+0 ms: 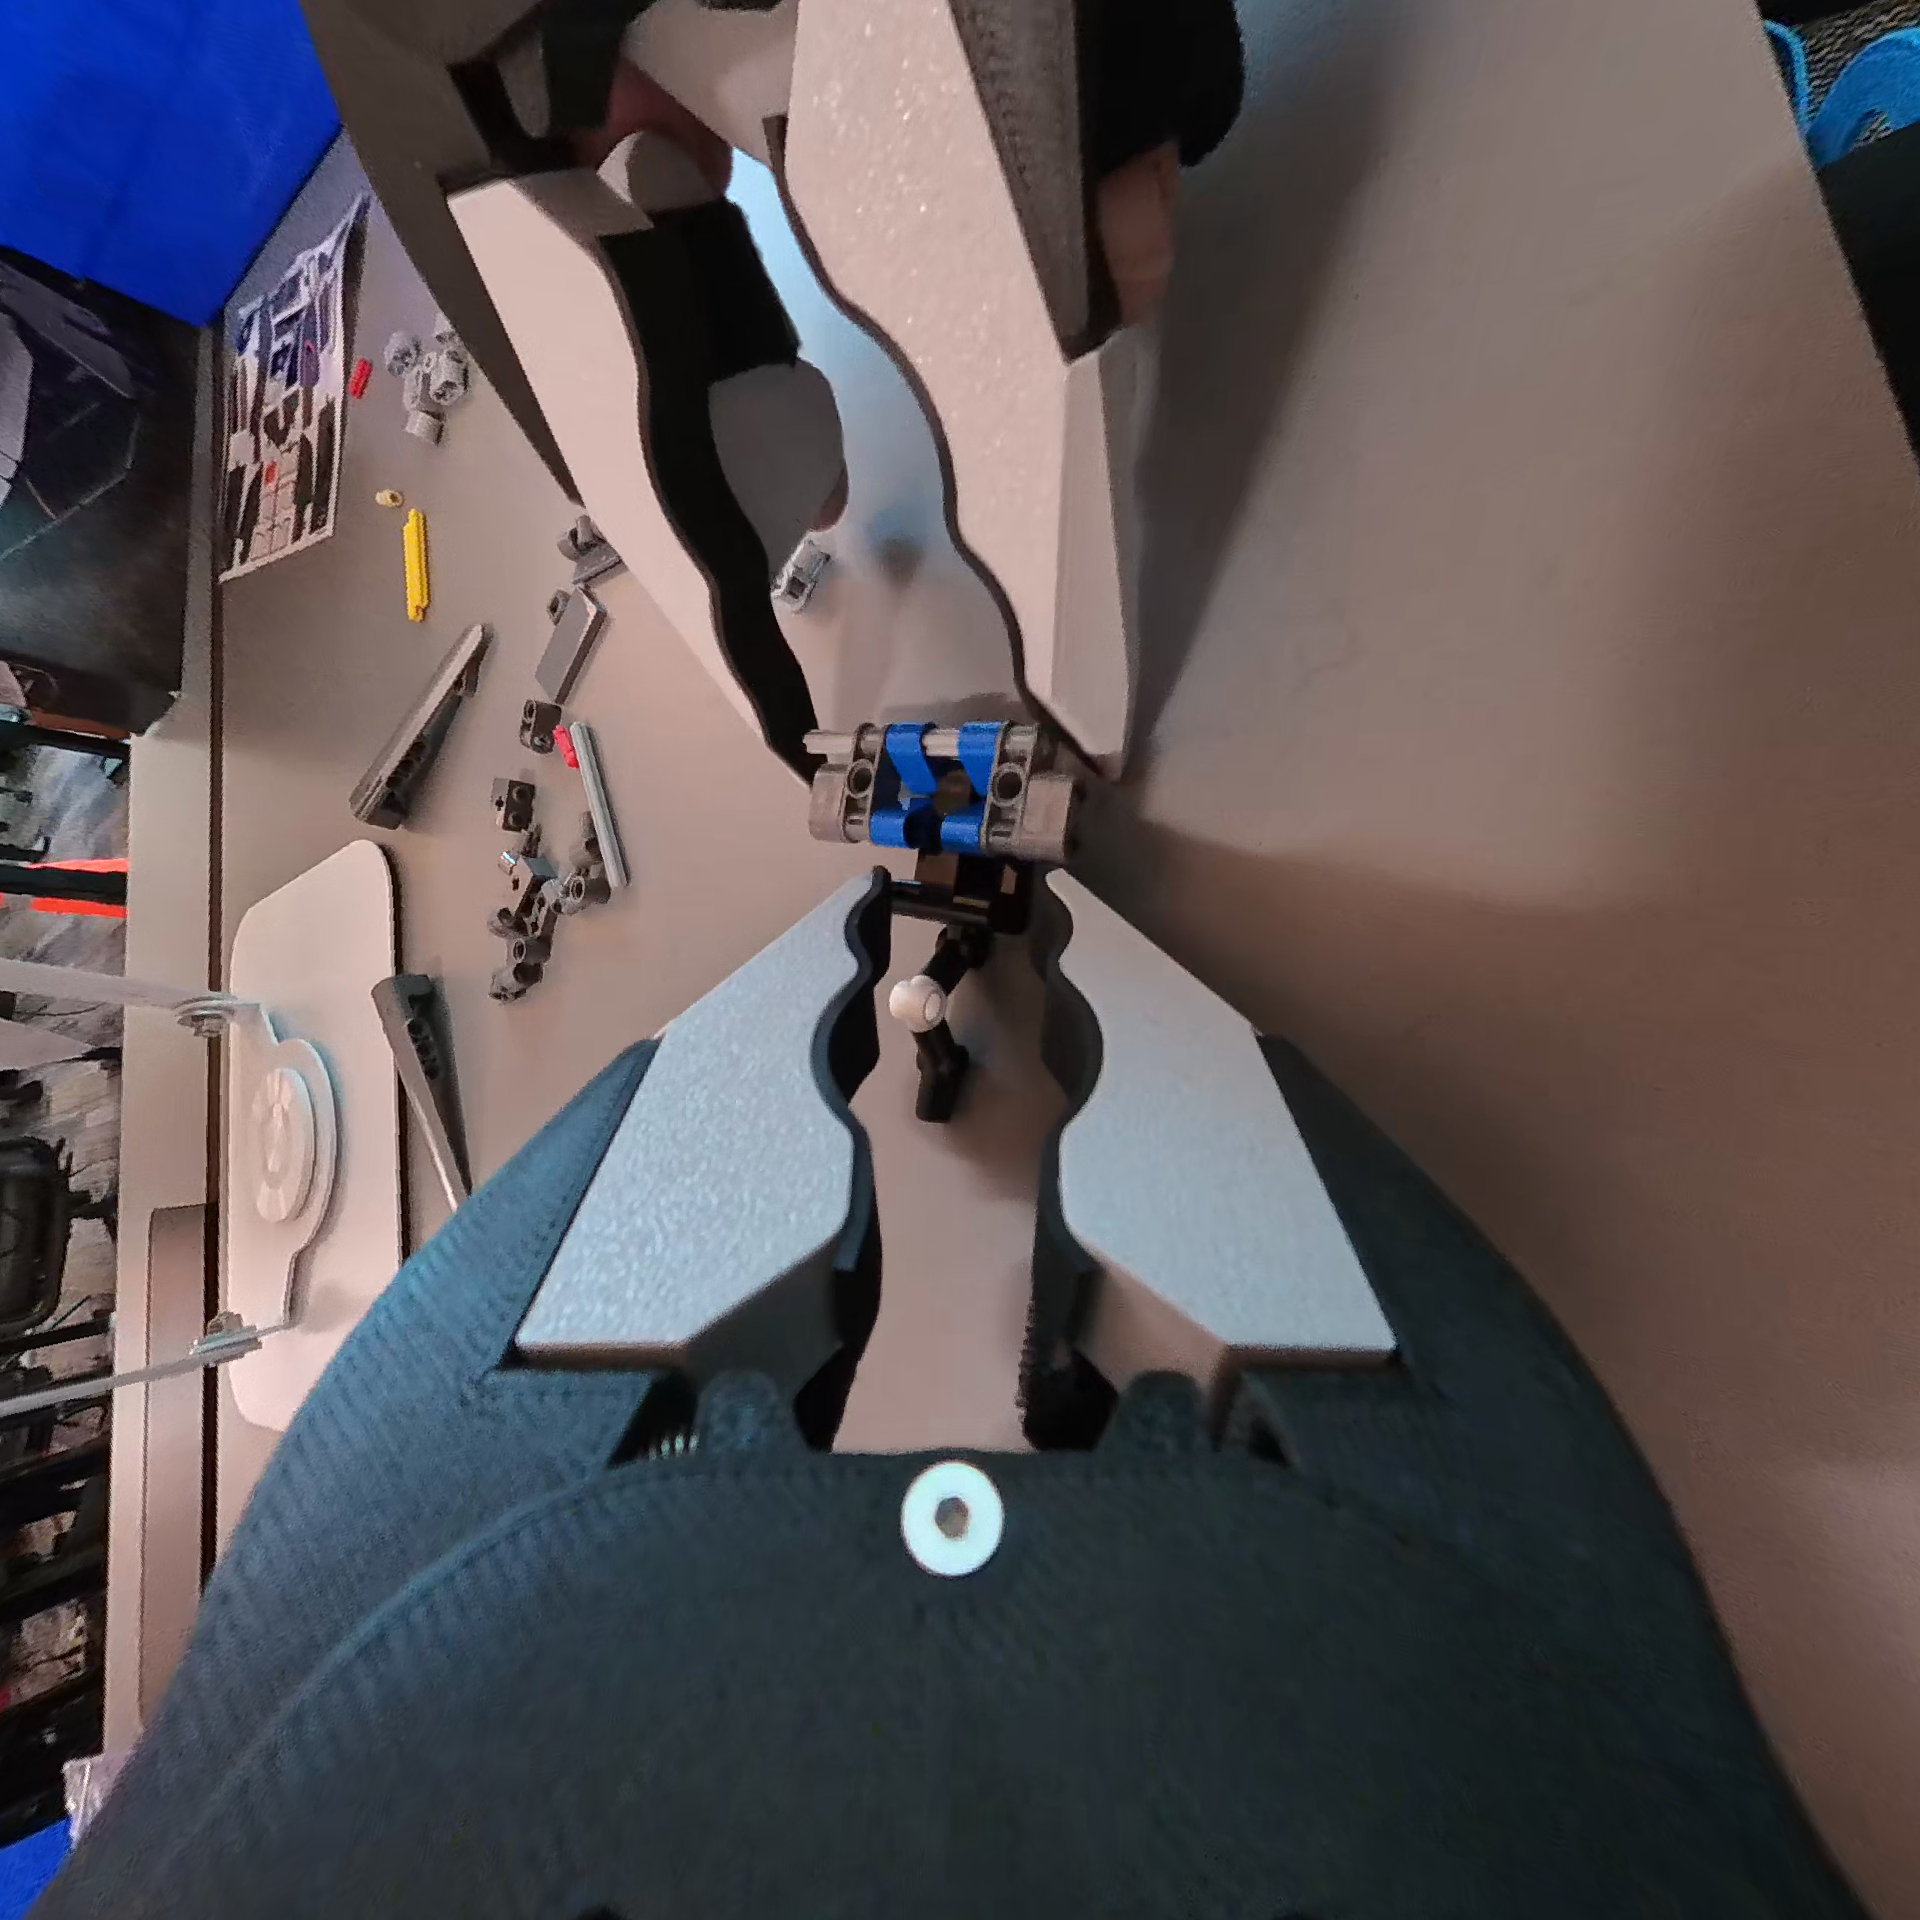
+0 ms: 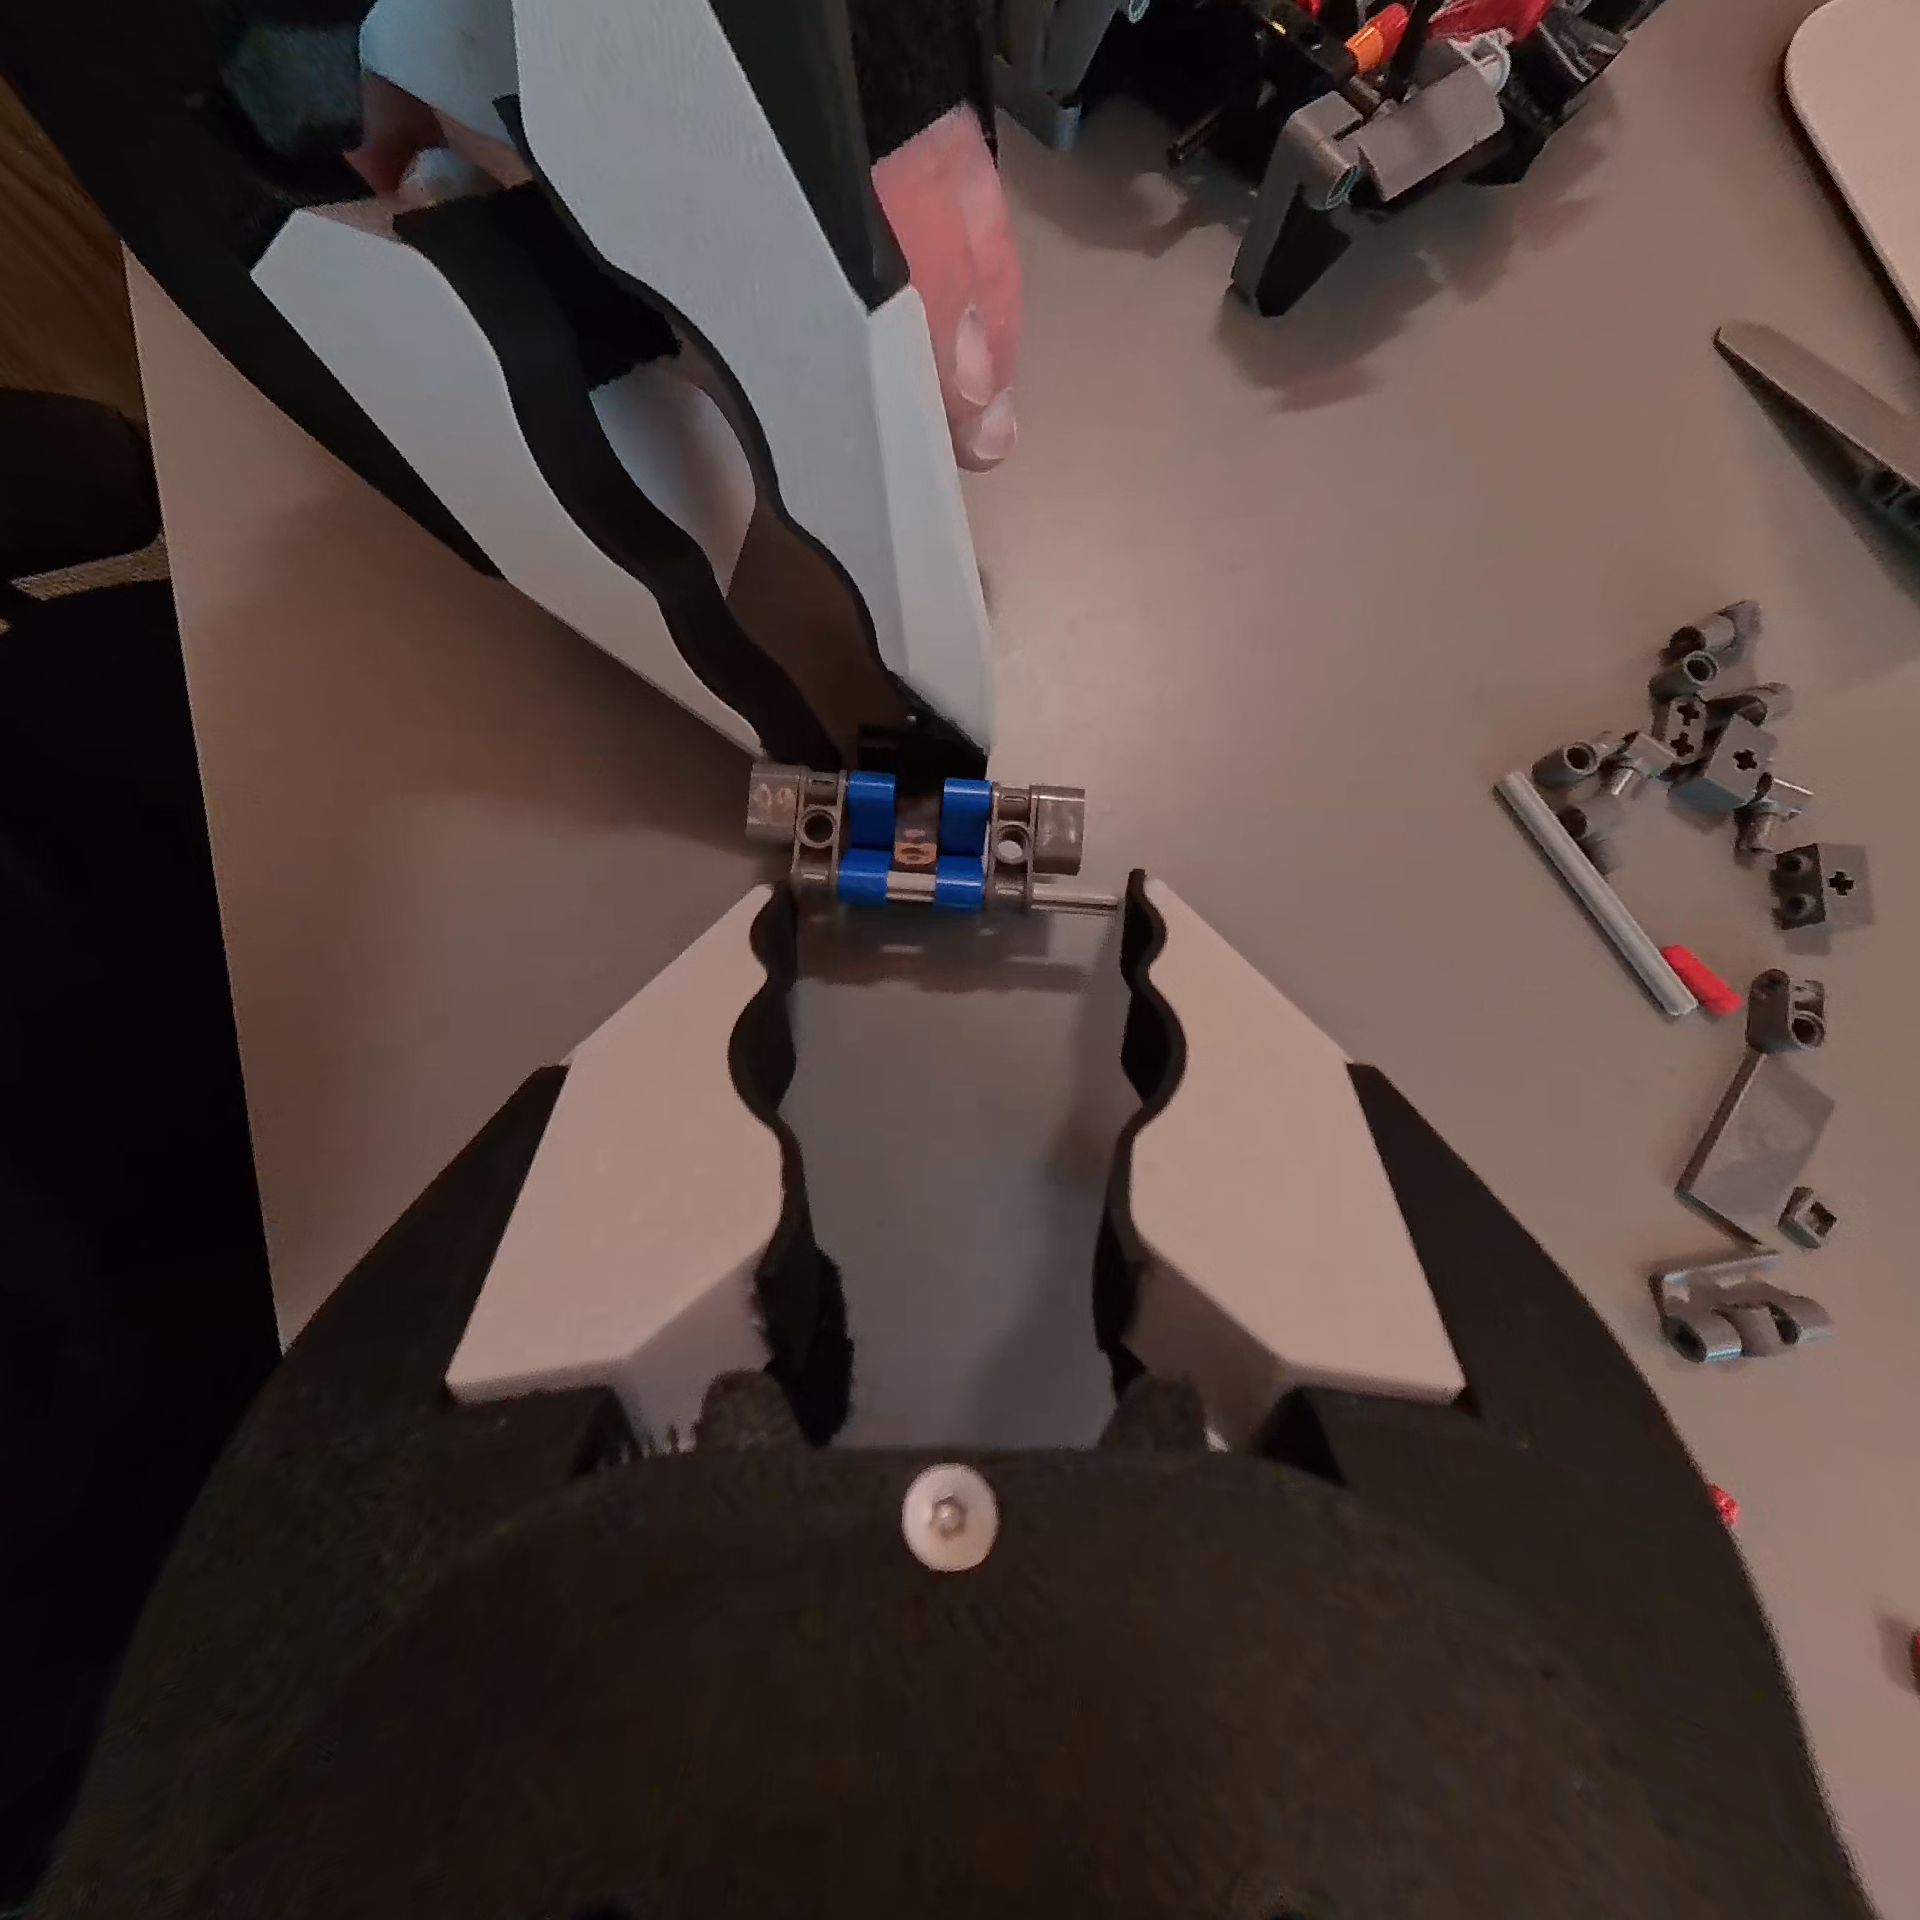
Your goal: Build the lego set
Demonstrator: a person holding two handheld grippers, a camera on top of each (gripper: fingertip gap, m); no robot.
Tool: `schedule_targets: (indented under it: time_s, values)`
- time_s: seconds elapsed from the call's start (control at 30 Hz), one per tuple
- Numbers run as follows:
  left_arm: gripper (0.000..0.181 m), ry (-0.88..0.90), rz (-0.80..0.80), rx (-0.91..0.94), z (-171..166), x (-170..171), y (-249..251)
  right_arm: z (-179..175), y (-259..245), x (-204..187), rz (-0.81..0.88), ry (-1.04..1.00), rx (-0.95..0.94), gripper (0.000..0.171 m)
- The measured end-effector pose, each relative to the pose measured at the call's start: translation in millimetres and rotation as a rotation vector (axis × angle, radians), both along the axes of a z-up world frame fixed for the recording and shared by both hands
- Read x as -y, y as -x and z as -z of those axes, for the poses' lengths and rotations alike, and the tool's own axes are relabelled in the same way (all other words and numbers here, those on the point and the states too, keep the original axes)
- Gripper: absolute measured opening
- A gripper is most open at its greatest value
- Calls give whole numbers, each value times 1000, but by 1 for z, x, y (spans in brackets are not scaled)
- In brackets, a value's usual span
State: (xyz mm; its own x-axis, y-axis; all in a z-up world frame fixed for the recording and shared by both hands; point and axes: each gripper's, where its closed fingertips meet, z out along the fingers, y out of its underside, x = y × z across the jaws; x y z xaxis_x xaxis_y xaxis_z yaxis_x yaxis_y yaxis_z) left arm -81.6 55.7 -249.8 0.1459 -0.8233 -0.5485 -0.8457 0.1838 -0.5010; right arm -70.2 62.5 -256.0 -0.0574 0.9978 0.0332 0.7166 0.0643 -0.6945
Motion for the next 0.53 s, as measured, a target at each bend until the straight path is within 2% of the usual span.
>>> schedule_targets:
  time_s: [0.53]
  values:
    - [19, 1, 22, 15, 1, 2, -7, 1, -2, 0, -30, 26, -14, 59]
